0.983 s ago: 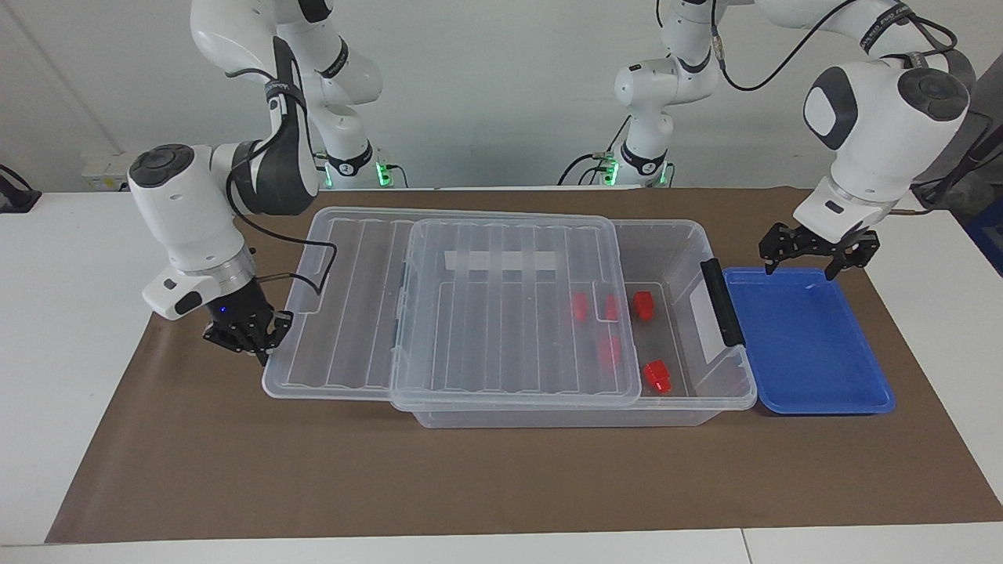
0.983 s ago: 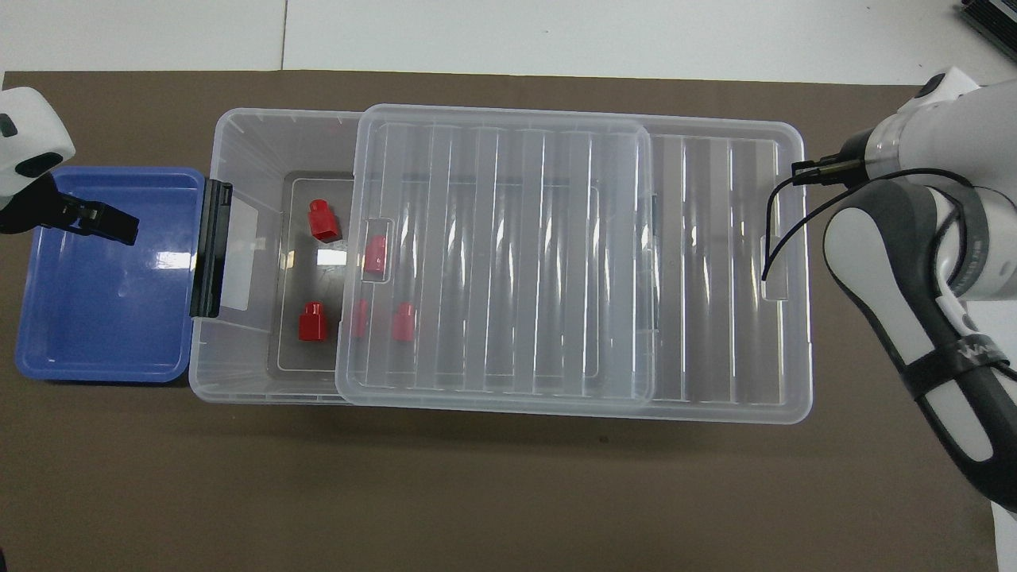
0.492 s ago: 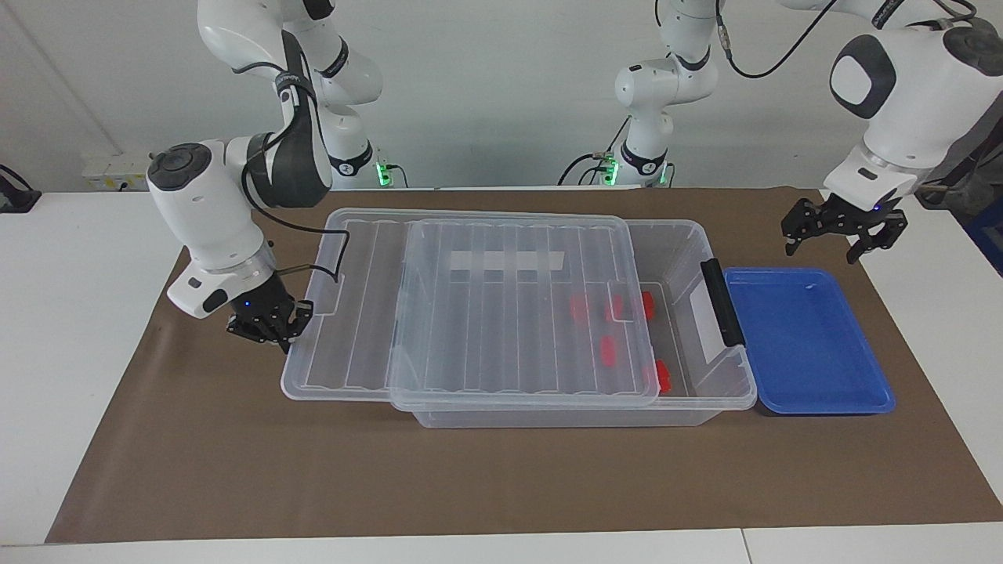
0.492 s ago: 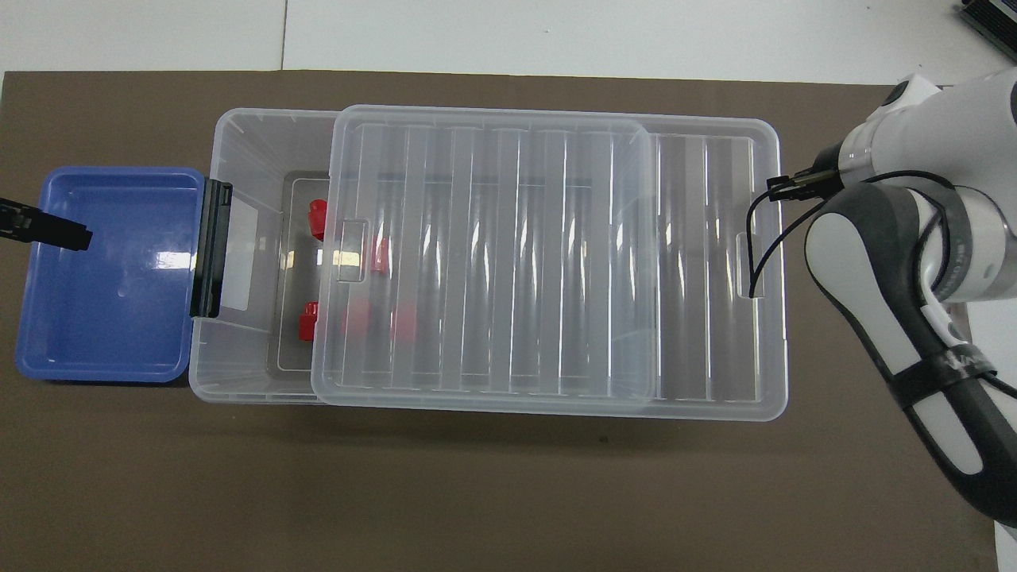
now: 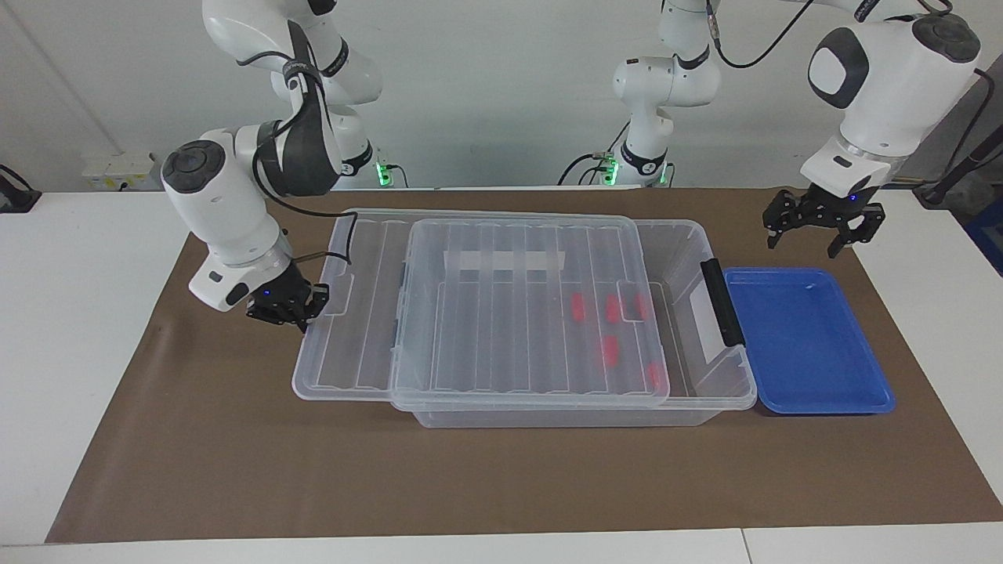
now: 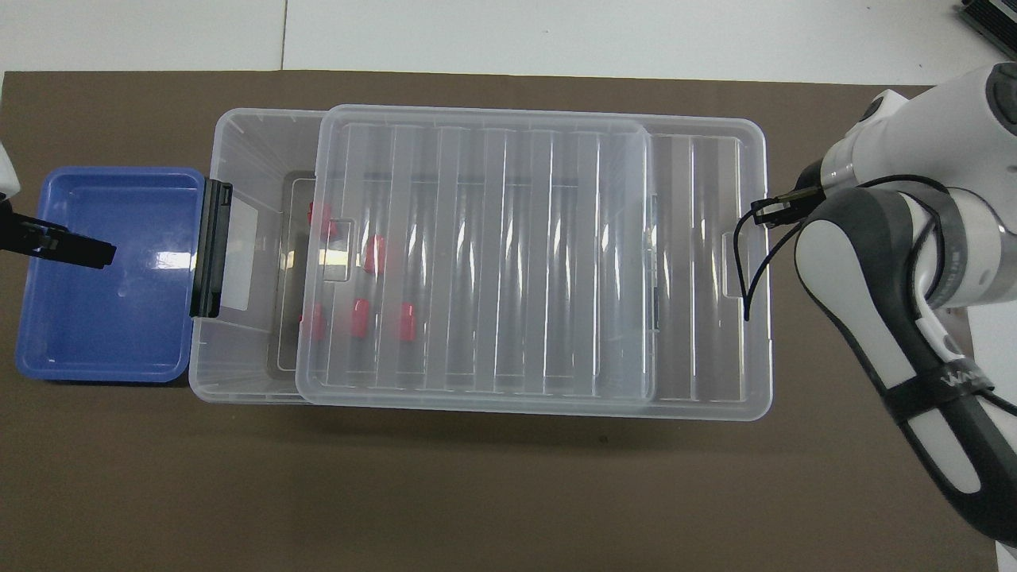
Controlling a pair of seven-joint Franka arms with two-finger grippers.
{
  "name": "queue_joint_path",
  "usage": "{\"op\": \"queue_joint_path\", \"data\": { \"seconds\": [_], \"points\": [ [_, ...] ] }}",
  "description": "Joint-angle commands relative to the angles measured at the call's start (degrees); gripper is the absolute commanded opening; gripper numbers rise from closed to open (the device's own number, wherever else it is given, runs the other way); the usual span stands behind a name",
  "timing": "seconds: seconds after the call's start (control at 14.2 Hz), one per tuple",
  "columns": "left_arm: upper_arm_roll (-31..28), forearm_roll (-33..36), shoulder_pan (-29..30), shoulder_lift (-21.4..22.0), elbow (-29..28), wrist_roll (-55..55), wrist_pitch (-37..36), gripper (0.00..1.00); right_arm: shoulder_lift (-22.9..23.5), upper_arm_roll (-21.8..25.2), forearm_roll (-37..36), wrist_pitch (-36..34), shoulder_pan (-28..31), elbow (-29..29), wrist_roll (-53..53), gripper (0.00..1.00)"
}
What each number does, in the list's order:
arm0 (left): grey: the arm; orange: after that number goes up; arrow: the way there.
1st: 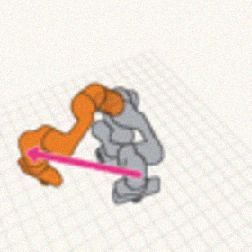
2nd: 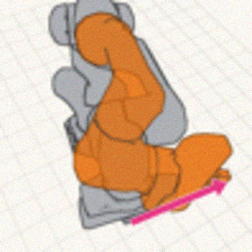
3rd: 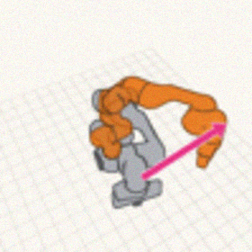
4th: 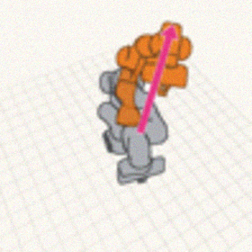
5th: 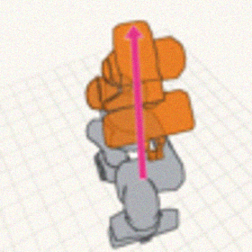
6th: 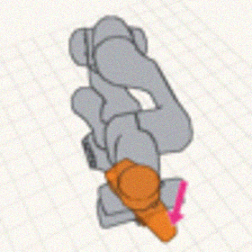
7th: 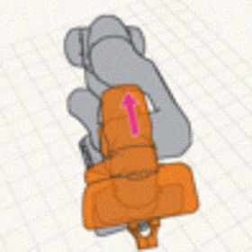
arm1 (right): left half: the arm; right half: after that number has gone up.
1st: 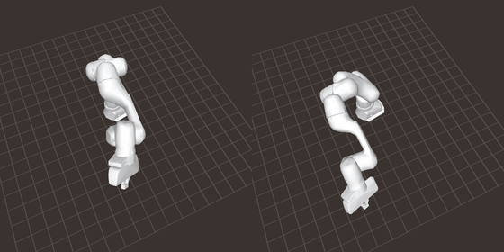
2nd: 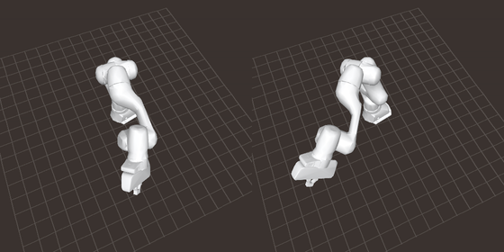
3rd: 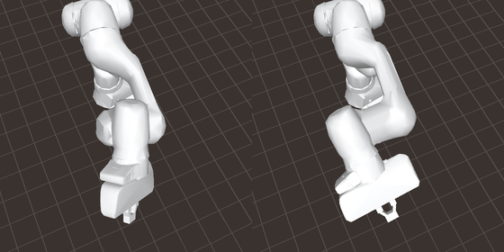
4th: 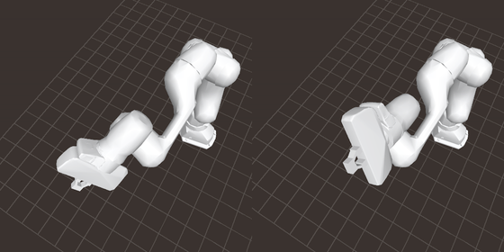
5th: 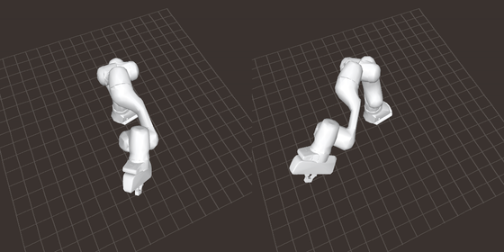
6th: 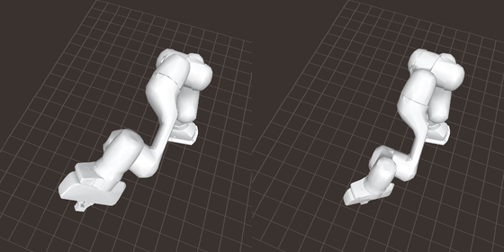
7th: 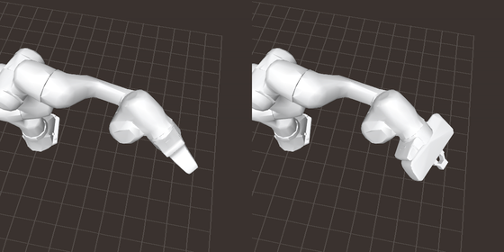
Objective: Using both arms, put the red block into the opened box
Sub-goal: 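Slide the clear lid over the box opening with the right gripper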
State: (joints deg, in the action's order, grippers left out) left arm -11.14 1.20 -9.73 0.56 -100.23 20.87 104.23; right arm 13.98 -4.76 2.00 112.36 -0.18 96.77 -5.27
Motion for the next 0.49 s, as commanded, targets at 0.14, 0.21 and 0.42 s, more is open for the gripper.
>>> {"op": "queue_joint_path", "data": {
  "seconds": [0.14, 0.21, 0.42],
  "points": [
    [-1.2, -0.6, -1.9, 2.1, -2.5, 0.5, 2.2, 1.00, -1.3, -3.2, 1.3, -1.2, -0.3, 2.0, 4.8, 0.00],
    [-1.0, -0.6, -2.1, 2.1, -2.3, 0.6, 2.3, 1.00, -1.3, -4.1, 1.3, -1.2, -0.3, 2.1, 5.9, 0.00],
    [0.1, -1.1, -2.5, 2.1, 0.9, 0.2, 0.1, 1.00, -1.6, -6.8, 1.3, -1.2, -0.3, 2.5, 10.3, 0.00]
  ]
}}
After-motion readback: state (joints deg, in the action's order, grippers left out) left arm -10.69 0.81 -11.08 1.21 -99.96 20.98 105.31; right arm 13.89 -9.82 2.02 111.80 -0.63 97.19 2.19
